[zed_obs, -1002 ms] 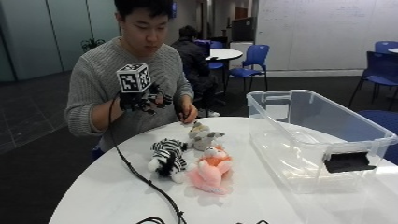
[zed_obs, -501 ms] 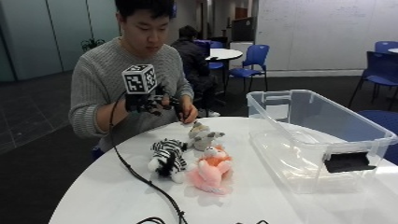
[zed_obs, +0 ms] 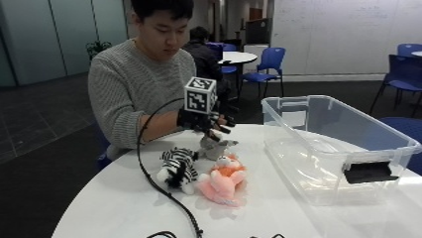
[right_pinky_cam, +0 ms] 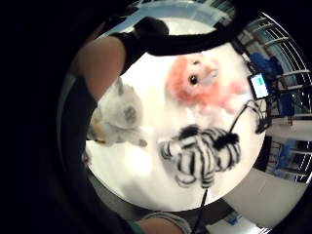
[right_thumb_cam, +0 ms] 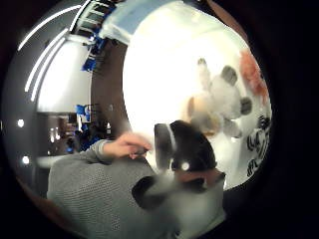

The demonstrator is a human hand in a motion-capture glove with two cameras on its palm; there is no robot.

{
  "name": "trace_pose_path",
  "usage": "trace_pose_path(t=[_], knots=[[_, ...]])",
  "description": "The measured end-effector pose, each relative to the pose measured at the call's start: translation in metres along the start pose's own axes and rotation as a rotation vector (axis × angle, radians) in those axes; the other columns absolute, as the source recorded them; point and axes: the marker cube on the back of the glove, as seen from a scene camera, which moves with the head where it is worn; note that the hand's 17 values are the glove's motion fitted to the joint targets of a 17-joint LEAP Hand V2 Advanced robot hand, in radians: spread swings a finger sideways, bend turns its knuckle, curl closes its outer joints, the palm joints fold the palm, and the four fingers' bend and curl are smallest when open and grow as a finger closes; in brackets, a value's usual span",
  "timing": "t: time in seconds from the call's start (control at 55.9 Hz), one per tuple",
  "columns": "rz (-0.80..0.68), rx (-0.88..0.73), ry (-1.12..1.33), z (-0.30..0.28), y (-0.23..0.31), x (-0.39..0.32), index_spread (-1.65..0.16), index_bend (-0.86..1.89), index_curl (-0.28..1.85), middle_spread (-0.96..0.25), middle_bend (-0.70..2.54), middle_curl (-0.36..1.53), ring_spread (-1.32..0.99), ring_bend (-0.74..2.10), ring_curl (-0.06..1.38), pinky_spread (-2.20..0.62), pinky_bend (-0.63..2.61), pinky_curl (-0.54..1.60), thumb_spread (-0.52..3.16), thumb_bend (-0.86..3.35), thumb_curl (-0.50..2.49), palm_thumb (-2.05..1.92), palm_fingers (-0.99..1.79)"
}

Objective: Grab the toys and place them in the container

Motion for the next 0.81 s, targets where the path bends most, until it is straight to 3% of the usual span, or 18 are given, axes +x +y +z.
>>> trace_pose_path(t=[0.179,0.34,0.411,0.555,0.68,0.805], knots=[[0.050,-0.181,0.074,0.068,-0.011,0.001,-0.36,0.14,0.31,-0.15,0.11,0.24,-0.05,0.20,0.29,0.03,0.96,0.40,1.36,-0.02,0.27,0.02,-0.11],[0.053,-0.060,0.134,0.084,-0.006,-0.006,-0.39,0.31,0.36,-0.15,0.12,0.19,-0.05,0.35,0.32,0.01,0.99,0.40,1.26,0.00,0.31,0.08,0.11],[0.054,-0.023,0.116,0.086,-0.006,-0.007,-0.39,0.42,0.40,-0.17,0.23,0.22,-0.10,0.42,0.33,-0.09,0.92,0.36,1.28,0.03,0.34,0.16,0.37],[0.052,0.041,0.079,0.085,-0.008,-0.007,-0.37,0.34,0.44,-0.22,0.41,0.31,-0.24,0.59,0.39,-0.26,0.84,0.35,1.27,0.09,0.41,0.32,0.60],[0.043,0.054,0.034,0.065,-0.009,-0.011,-0.36,0.29,0.47,-0.24,0.50,0.36,-0.32,0.68,0.44,-0.33,0.83,0.36,1.23,0.11,0.47,0.41,0.68],[0.027,0.248,0.003,-0.026,-0.016,-0.018,-0.36,0.27,0.52,-0.26,0.50,0.40,-0.37,0.72,0.47,-0.36,0.88,0.39,1.17,0.09,0.52,0.45,0.68]])
